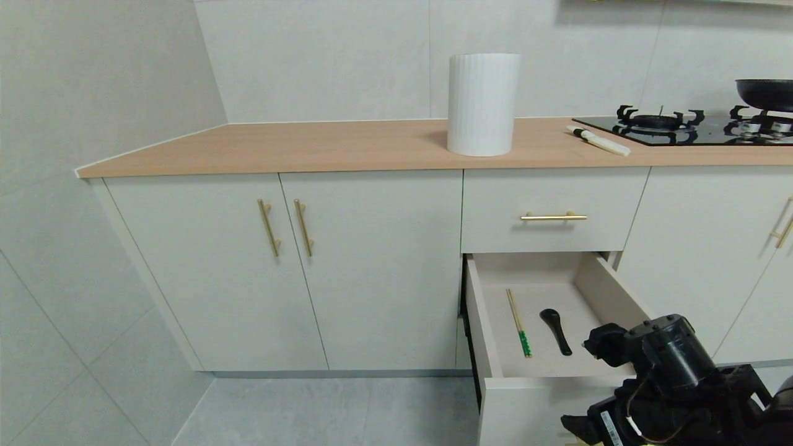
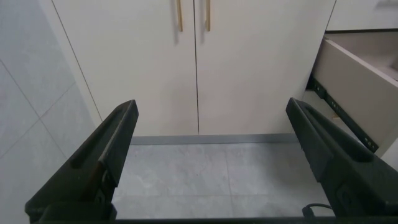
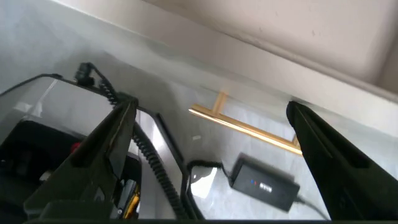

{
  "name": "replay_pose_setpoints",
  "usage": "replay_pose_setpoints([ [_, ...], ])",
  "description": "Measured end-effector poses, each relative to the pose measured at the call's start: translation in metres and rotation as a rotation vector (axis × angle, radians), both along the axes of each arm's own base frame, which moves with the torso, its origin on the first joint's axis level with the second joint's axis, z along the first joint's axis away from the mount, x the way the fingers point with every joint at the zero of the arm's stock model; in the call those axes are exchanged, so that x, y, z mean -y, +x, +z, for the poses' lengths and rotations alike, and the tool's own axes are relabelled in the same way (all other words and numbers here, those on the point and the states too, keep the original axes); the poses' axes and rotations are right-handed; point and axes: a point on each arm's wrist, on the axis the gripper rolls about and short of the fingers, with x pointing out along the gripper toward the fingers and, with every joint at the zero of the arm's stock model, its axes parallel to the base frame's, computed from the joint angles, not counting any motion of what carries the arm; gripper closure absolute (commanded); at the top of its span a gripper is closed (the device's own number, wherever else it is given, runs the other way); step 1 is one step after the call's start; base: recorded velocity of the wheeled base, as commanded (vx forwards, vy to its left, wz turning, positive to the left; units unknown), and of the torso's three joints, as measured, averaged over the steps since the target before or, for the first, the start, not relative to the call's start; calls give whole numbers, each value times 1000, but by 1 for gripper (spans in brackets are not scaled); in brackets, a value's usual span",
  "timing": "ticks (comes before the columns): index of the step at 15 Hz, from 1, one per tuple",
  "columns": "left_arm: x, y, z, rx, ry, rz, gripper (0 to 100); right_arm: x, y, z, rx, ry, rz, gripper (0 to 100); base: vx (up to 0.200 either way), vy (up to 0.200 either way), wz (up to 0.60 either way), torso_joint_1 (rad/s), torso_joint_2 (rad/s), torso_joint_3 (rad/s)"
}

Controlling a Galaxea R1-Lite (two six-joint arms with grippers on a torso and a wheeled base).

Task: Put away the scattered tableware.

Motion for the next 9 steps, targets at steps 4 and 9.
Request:
replay_pose_setpoints([
  [4, 0, 0, 0, 0, 0, 0, 0, 6, 16, -5, 9, -27, -91, 0, 0, 0, 0, 0, 0, 0],
  [9, 0, 0, 0, 0, 0, -1, 0, 15, 46, -12, 65, -17, -181, 0, 0, 0, 0, 0, 0, 0],
])
